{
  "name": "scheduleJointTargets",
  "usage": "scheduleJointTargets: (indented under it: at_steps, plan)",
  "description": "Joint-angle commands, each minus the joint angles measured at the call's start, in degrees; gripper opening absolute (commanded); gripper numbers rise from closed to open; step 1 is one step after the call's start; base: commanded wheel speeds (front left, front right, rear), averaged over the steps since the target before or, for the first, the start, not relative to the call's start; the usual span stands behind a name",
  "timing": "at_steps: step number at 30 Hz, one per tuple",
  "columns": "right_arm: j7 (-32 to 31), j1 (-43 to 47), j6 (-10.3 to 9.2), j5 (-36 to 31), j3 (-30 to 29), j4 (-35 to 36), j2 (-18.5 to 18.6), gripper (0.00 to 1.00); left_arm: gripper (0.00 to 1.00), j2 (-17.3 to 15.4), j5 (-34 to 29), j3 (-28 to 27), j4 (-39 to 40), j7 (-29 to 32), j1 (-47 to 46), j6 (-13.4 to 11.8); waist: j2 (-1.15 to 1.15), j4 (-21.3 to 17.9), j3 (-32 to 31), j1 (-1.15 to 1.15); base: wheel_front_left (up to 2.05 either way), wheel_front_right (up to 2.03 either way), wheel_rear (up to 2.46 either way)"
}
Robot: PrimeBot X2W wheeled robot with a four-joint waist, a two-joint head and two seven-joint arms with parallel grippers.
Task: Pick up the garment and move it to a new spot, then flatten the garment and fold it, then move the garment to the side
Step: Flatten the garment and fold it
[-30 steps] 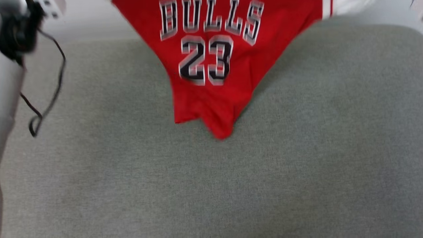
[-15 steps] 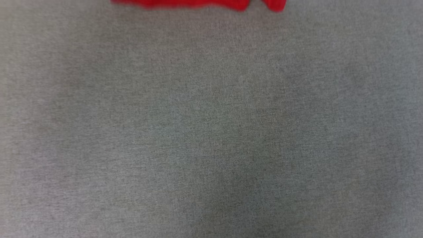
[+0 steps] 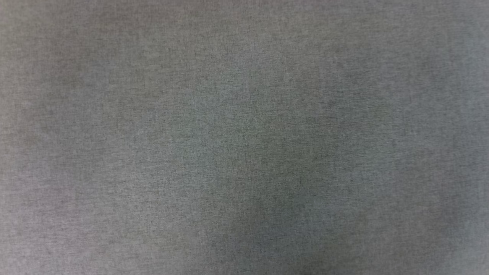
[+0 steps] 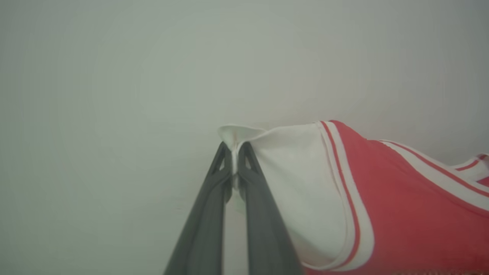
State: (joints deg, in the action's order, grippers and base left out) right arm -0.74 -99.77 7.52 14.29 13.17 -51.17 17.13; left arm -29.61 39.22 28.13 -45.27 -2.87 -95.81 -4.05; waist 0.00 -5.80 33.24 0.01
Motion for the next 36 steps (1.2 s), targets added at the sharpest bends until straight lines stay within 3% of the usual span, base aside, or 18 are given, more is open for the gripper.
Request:
scheduleJointTargets:
  at_steps: [1,10,16,20,27,36]
  plan:
    - [0.1,0.9,-0.06,1.1,1.6,-0.6,-0.1,0.0,0.0,0.6,0.6,0.0,-1.2,-0.6,1.6,0.7,0.0,0.3,0.7,-0.01,0.0,0.0,0.0]
    - [0.2,7.7,-0.06,8.8,9.1,-0.2,0.1,0.0,0.0,3.1,4.3,-0.8,-6.3,-3.6,8.0,4.4,0.0,1.3,-1.1,-0.01,0.0,0.0,0.0]
    - [-0.2,19.4,-0.06,14.8,13.1,2.0,1.8,0.0,0.0,5.3,6.5,-0.9,-7.1,-7.9,19.2,6.3,0.0,2.5,-7.1,-0.01,0.0,0.0,0.0]
    - [-0.1,29.7,-0.06,19.1,14.2,5.0,3.4,0.0,0.0,6.2,8.1,-1.2,-5.2,-10.2,29.5,6.2,0.0,3.0,-12.0,-0.01,0.0,0.0,0.0]
    - [-1.0,46.0,-0.05,23.5,14.7,10.3,4.8,0.0,0.0,4.6,8.8,-1.2,0.9,-11.6,48.1,3.9,0.0,2.5,-18.5,-0.01,0.0,0.0,0.0]
    - [-2.3,68.0,-0.05,23.7,11.8,17.2,6.4,0.0,0.0,1.9,12.5,-2.1,15.8,-10.9,74.9,-3.2,0.0,2.2,-26.6,-0.01,0.0,0.0,0.0]
